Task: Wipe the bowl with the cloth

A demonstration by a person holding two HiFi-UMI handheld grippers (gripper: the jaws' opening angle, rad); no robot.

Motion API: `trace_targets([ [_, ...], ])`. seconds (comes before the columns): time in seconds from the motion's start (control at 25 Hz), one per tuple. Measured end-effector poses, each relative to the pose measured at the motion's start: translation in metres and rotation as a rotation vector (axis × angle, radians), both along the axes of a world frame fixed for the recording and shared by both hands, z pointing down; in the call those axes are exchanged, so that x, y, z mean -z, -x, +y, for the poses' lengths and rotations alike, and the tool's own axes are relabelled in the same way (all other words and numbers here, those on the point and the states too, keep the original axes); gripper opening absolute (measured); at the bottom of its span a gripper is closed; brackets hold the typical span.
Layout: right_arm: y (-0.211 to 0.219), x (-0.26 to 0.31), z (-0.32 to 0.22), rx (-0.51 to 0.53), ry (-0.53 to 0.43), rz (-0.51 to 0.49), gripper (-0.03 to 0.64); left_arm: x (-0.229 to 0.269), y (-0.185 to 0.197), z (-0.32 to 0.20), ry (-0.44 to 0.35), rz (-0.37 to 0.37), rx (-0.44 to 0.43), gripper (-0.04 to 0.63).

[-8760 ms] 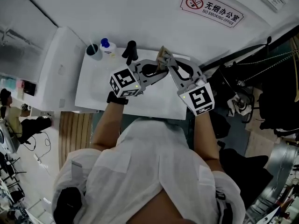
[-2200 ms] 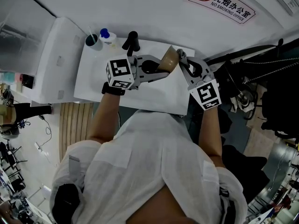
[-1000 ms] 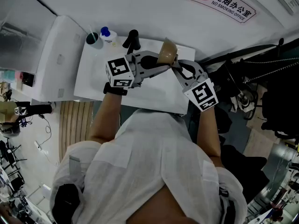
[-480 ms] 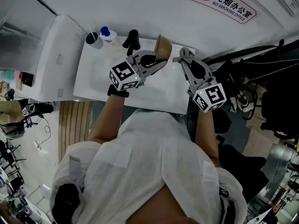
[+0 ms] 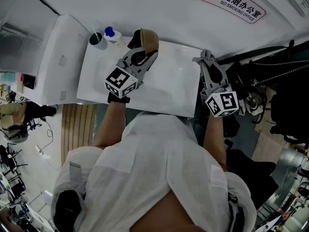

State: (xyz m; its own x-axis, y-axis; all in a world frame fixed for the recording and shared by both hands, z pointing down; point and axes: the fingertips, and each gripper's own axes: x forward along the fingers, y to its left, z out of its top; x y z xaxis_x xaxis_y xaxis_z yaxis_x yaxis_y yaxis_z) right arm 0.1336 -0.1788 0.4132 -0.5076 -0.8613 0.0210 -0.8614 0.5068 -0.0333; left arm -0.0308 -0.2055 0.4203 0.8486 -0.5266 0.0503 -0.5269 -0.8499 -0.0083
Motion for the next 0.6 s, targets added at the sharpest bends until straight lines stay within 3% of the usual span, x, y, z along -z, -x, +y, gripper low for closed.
trace_targets([
  [0.16, -0.014, 0.004, -0.002, -0.025, -0.013, 0.001, 0.058, 0.004, 0.008, -0.003, -0.005, 0.006, 0.021, 0.026],
  [0.32, -0.019, 0.006, -0.001, -0.038, -0.012, 0.003, 0.058, 0.002, 0.004, 0.001, 0.014, 0.0, -0.018, 0.026],
  [0.6, -0.014, 0.002, 0.001, -0.022, 0.001, 0.006, 0.058, -0.037, -0.016, 0.01, 0.097, -0.059, -0.067, 0.028],
])
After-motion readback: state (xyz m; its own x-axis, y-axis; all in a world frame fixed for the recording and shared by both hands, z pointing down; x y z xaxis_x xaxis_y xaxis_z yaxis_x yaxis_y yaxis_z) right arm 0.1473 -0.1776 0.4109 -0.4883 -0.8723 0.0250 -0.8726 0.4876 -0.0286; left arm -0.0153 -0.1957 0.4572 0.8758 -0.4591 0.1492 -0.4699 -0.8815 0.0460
